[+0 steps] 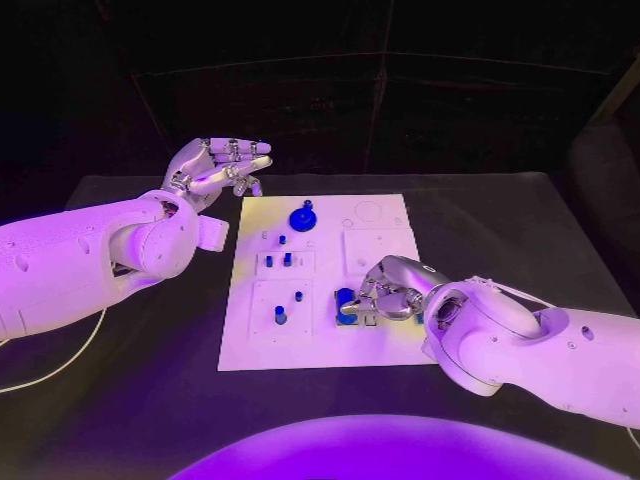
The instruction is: Assemble the parts on the task board
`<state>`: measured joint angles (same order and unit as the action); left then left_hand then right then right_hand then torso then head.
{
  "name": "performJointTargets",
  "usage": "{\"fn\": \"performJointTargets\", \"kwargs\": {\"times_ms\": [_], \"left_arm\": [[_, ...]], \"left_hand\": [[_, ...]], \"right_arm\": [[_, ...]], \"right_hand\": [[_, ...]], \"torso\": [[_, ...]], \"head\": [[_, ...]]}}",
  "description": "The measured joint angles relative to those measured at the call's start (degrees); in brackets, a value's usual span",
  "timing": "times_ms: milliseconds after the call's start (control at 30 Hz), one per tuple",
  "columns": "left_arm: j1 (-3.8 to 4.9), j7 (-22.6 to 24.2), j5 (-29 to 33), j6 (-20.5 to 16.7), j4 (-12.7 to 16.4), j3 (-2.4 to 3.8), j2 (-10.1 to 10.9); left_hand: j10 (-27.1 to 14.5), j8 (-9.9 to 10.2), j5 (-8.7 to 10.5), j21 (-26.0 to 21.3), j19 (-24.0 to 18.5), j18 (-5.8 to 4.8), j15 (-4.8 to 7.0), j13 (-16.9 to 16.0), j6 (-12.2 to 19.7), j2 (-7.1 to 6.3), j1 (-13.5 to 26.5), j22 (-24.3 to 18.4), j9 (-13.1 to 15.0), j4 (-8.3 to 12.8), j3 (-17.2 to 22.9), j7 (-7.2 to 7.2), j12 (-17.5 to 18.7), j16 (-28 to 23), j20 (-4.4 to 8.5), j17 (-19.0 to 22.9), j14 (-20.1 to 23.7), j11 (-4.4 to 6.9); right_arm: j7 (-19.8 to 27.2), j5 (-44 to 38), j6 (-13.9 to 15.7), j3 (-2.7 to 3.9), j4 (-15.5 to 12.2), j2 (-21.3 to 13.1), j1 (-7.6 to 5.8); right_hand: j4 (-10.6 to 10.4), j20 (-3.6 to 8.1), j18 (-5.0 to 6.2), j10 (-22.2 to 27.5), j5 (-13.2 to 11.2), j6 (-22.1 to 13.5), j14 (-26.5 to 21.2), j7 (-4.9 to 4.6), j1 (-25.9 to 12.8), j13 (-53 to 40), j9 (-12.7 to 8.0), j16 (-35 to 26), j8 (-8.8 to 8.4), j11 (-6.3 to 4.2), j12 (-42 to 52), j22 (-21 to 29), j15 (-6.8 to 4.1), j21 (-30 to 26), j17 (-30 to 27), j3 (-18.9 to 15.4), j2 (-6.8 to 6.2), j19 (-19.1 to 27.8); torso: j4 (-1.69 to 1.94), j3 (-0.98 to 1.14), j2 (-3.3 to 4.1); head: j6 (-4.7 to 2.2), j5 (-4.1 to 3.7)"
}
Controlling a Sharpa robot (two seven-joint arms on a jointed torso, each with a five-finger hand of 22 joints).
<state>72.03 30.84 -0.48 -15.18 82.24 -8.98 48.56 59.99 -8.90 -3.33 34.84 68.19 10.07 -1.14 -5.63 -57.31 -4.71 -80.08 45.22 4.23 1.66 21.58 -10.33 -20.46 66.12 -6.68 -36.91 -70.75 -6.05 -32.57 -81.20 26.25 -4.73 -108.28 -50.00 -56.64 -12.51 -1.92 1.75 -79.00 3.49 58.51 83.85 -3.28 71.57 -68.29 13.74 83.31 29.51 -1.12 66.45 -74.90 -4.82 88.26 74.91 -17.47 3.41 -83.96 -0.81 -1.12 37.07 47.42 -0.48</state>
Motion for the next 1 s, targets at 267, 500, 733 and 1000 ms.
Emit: {"fn": "performJointTargets", "kwargs": {"times_ms": [267, 500, 733, 1000], "left_arm": [[0.0, 0.0, 0.0, 0.0, -0.1, 0.0, -0.1], [0.0, -0.1, 0.0, 0.0, -0.2, 0.0, -0.1], [0.0, -0.1, 0.0, 0.0, -0.2, -0.01, -0.3], [-0.01, -0.1, 0.0, 0.0, -0.3, -0.01, -0.3]], "left_hand": [[0.0, 0.0, 0.0, 0.0, 0.0, 0.0, 0.0, 0.0, 0.0, 0.0, 0.0, 0.0, 0.0, 0.0, 0.0, 0.0, 0.0, 0.0, 0.0, 0.0, 0.0, 0.0], [0.0, 0.0, 0.0, 0.0, 0.0, -0.01, 0.0, 0.0, 0.0, 0.0, 0.0, 0.0, 0.0, 0.0, 0.0, 0.0, 0.0, 0.0, 0.0, 0.0, 0.0, 0.0], [0.0, 0.0, 0.0, 0.0, 0.0, 0.0, 0.0, 0.0, 0.0, 0.0, 0.0, 0.0, 0.0, 0.0, 0.0, 0.0, 0.0, 0.0, 0.0, 0.1, 0.0, 0.0], [0.0, 0.0, 0.0, 0.0, 0.0, 0.0, 0.0, 0.0, 0.0, 0.0, 0.0, 0.0, 0.0, 0.0, 0.0, 0.0, 0.0, 0.0, 0.0, 0.1, 0.0, 0.0]], "right_arm": [[0.8, -0.1, -0.2, 0.0, 0.3, -0.3, 0.0], [0.9, -0.2, -0.9, 0.0, 1.5, 1.0, 0.0], [0.7, -0.7, -2.0, 0.11, 2.6, 2.2, -0.09], [0.6, -1.7, -2.5, 0.23, 2.8, 2.7, -0.23]], "right_hand": [[0.2, 0.0, 0.0, 0.0, 0.0, 0.0, 0.0, 0.0, 0.3, -0.2, 0.0, 0.0, 0.0, 0.0, 0.0, 0.0, 0.0, 0.0, 0.0, 0.2, 0.3, 0.0], [0.4, 0.0, 0.0, 0.0, 0.7, 0.0, 0.0, 0.0, 1.4, -0.3, 0.2, 0.0, 0.0, 0.0, 0.0, 0.0, 0.0, 0.0, 0.0, 0.4, 0.4, 0.0], [1.8, 0.0, 0.01, 0.0, 0.7, -0.2, 0.0, -0.19, 3.4, -0.4, 0.6, 0.0, 0.23, 0.0, 0.0, 0.0, 0.01, 0.0, 0.0, 0.5, 0.05, 0.0], [2.9, -0.01, 0.0, 0.0, 2.6, -0.4, 0.0, -0.02, 5.4, -0.4, 0.7, 0.0, 0.25, 0.01, 0.0, 0.0, 0.01, 0.0, 0.0, 0.8, 0.02, 0.0]], "torso": [[-0.03, -0.03, -0.05], [0.1, -0.05, -0.04], [0.13, -0.05, 0.02], [0.01, -0.06, 0.04]], "head": [[-0.2, -0.03], [-0.31, -0.13], [-0.26, 0.09], [-0.12, 0.16]]}}
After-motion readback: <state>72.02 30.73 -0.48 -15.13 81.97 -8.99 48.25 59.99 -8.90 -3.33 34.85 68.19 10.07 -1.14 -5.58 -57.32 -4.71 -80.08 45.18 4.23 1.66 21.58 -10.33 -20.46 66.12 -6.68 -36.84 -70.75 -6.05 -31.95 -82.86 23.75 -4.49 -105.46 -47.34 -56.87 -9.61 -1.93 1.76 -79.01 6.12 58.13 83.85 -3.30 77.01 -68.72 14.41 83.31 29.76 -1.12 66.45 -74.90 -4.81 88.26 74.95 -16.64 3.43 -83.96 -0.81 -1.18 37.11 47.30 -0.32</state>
